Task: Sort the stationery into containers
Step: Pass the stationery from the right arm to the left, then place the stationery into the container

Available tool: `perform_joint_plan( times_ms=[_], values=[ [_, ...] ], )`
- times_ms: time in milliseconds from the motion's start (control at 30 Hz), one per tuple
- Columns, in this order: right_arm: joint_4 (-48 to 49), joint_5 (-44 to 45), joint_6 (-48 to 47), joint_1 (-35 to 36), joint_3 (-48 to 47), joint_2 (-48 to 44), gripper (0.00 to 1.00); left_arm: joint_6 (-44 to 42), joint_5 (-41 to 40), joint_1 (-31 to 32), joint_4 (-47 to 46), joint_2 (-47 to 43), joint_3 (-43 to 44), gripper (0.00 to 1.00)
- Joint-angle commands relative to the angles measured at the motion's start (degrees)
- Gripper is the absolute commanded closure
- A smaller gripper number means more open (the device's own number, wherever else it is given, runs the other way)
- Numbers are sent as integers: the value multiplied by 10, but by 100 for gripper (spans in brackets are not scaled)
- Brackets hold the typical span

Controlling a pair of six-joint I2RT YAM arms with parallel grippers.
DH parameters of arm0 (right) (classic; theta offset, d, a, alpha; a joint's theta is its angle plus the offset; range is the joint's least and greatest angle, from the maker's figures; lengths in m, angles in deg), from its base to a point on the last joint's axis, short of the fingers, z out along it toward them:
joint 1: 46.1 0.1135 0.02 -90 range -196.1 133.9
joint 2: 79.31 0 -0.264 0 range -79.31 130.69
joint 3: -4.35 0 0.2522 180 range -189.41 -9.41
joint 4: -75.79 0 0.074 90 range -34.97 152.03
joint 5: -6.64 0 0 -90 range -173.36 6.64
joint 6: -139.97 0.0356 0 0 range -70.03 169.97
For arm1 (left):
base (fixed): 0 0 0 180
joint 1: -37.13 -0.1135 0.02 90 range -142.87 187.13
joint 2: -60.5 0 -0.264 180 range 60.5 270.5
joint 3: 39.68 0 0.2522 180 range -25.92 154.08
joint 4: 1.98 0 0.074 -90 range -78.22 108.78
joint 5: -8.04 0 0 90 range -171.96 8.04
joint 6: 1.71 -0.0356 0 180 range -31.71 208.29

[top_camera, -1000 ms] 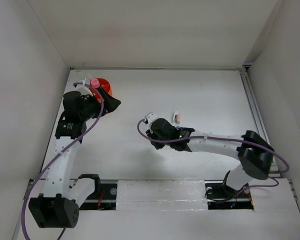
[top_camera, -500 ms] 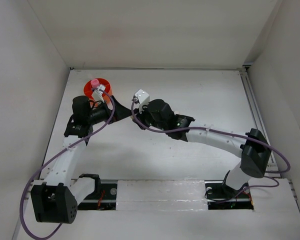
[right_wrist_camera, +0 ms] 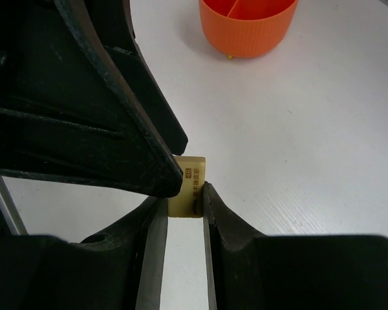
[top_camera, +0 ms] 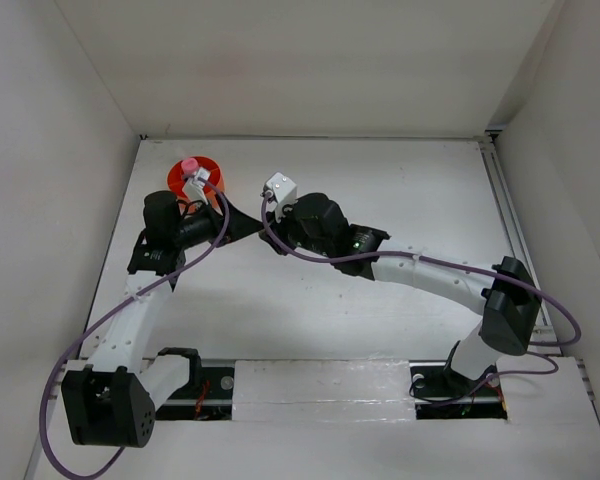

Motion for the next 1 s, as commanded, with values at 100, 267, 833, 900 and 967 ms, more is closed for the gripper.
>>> perform_joint_plan(
  times_ms=[100,267,833,900,967],
  values=[
    [53,-21,-3,-1,-28,-3,100,-2,14,0,-21,-2,7,57],
    [58,-33,3,-1,-39,2,100,3,34,0,-35,3,7,62],
    [64,-26,8,-1,-12,-16,13,9,-99,0,17,8,56,100],
    [64,-15,8,-1,5,-32,9,9,-142,0,32,8,69,100],
    [64,-1,8,-6,26,-50,7,14,-201,0,45,15,83,100]
  ],
)
